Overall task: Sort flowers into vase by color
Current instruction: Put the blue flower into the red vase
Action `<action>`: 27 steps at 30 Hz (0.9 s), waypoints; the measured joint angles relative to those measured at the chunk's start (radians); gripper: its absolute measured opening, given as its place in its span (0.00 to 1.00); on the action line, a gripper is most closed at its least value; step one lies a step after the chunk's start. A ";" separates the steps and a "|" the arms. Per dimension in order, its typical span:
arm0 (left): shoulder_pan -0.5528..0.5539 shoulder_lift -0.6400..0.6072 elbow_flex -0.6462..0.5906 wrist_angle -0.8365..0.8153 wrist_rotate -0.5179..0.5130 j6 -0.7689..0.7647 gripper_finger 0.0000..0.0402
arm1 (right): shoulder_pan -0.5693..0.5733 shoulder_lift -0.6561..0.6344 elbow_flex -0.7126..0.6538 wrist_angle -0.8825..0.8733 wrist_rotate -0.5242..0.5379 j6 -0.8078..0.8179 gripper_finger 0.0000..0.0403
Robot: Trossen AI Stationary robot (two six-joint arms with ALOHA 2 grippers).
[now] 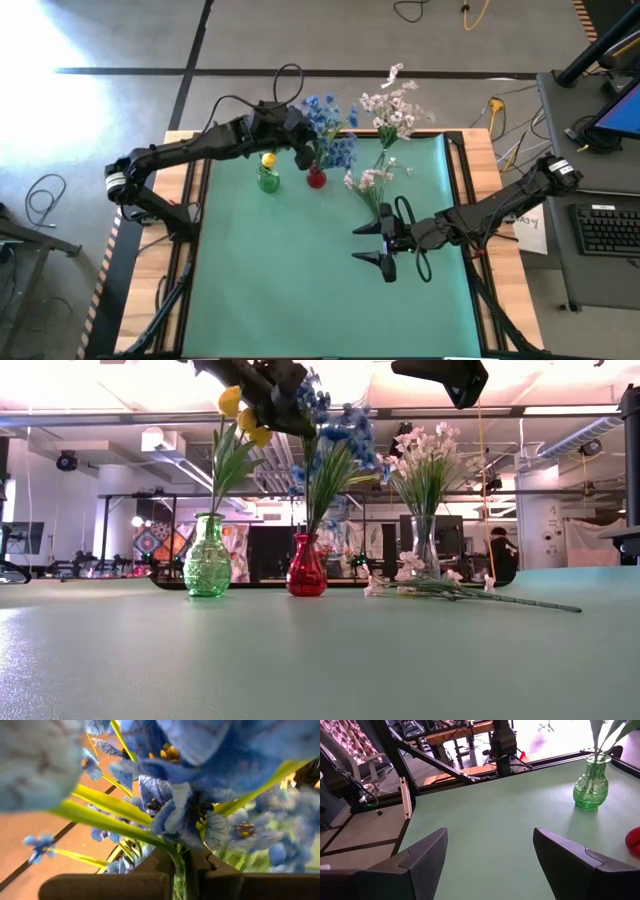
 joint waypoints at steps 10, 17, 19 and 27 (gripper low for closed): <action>0.000 -0.002 -0.033 0.001 -0.001 0.085 0.00 | 0.000 0.000 0.000 0.001 0.000 -0.003 0.71; -0.001 -0.002 -0.033 0.016 0.000 0.096 0.00 | 0.003 -0.066 0.035 0.022 -0.014 -0.142 0.71; -0.001 -0.002 -0.033 0.016 0.000 0.094 0.00 | 0.003 -0.111 0.065 0.043 -0.040 -0.224 0.71; -0.002 -0.002 -0.034 0.018 0.001 0.091 0.00 | 0.007 -0.201 0.060 0.019 -0.111 -0.280 0.71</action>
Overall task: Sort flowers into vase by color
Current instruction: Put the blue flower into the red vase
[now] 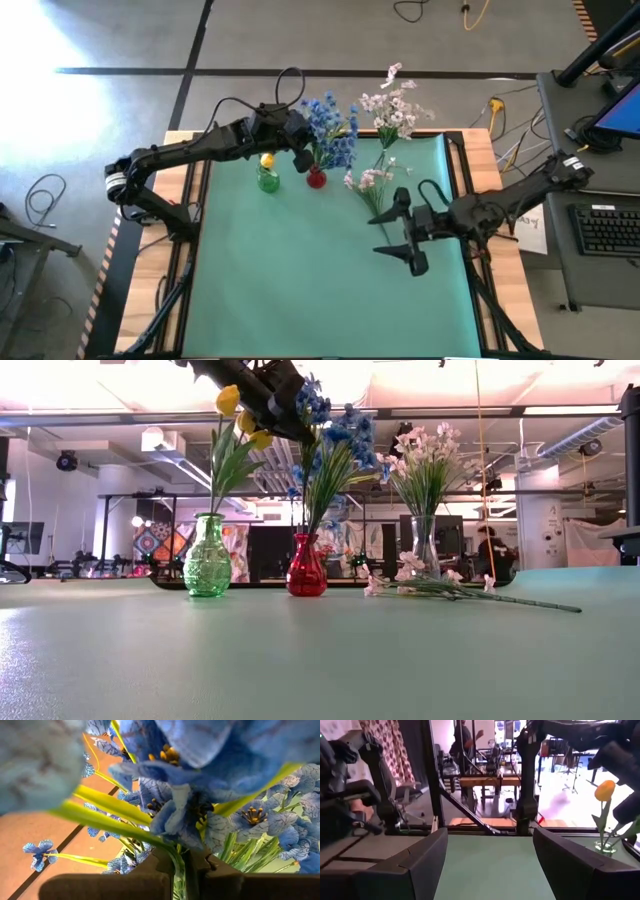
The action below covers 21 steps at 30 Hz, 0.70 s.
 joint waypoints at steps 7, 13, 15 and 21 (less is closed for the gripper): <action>0.000 0.000 -0.001 0.006 0.000 0.003 0.00 | 0.000 -0.003 0.000 -0.067 0.001 0.050 0.71; 0.000 0.012 -0.003 0.013 0.000 0.025 0.00 | 0.000 0.014 0.000 -0.078 0.002 0.058 0.71; 0.000 0.018 -0.003 0.019 0.001 0.024 0.00 | 0.000 0.021 0.000 -0.081 0.001 0.057 0.71; 0.000 0.026 -0.003 0.030 0.001 0.021 0.00 | 0.000 0.021 0.000 -0.079 0.002 0.052 0.71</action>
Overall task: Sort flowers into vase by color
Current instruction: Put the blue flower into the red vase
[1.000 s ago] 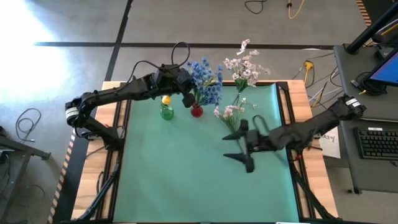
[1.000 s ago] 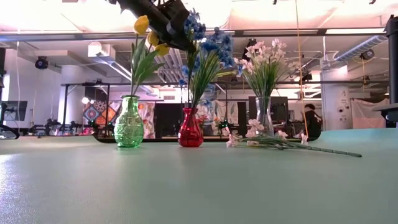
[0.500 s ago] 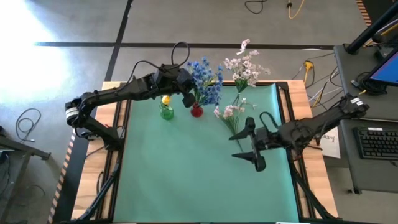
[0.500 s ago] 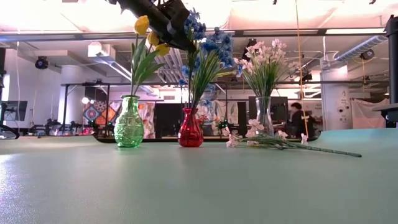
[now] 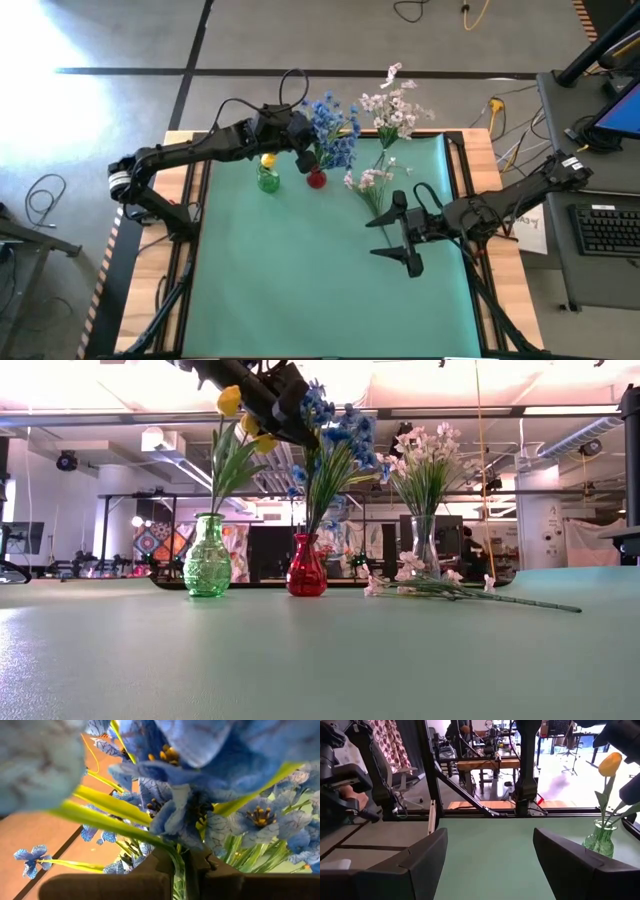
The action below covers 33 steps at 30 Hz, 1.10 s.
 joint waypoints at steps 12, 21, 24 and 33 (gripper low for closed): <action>-0.006 -0.005 0.000 -0.011 0.000 -0.022 0.24 | 0.000 0.000 0.000 0.001 0.000 0.000 0.71; -0.008 -0.020 0.000 -0.037 0.000 -0.029 0.48 | 0.000 0.000 0.000 0.001 0.001 0.002 0.71; -0.008 -0.036 0.000 -0.040 0.000 -0.043 0.54 | 0.000 0.000 0.000 0.001 0.001 0.002 0.71; -0.011 -0.102 0.000 -0.039 0.000 -0.055 0.59 | 0.000 0.000 0.000 0.001 0.000 0.008 0.71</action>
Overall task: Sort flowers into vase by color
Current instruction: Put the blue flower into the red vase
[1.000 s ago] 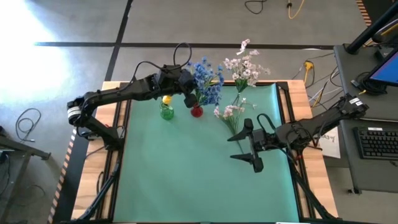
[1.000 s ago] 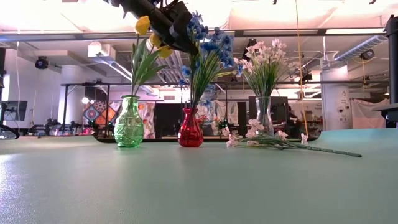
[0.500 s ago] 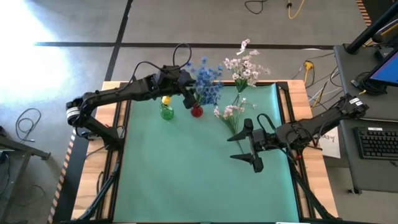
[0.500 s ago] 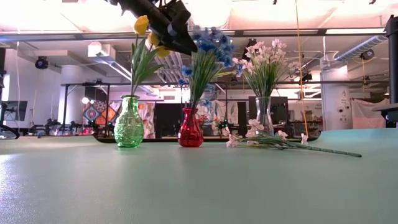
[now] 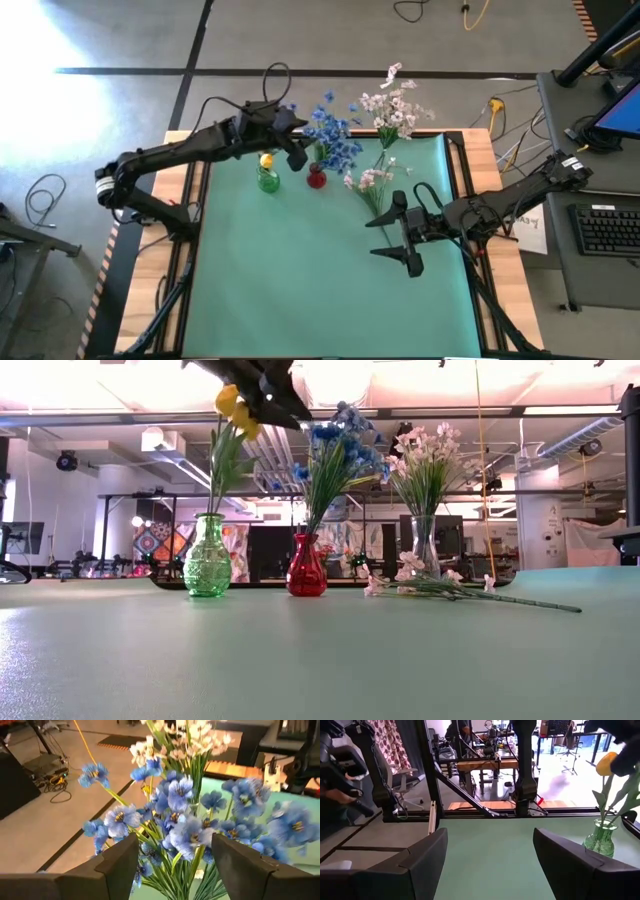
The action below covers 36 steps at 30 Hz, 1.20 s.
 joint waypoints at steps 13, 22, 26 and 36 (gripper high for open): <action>-0.175 -0.106 0.141 -0.103 0.078 -0.026 0.59 | -0.003 -0.013 0.014 -0.112 0.003 0.205 0.71; -0.459 -0.110 0.285 -0.374 -0.135 -0.080 0.59 | -0.003 -0.021 0.045 -0.444 0.003 0.430 0.71; -0.584 -0.110 0.296 -0.436 -0.264 -0.135 0.59 | -0.005 -0.010 0.037 -0.540 0.035 0.464 0.71; -0.759 -0.109 0.296 -0.444 -0.299 -0.218 0.59 | -0.170 0.121 0.015 -0.505 0.238 0.399 0.60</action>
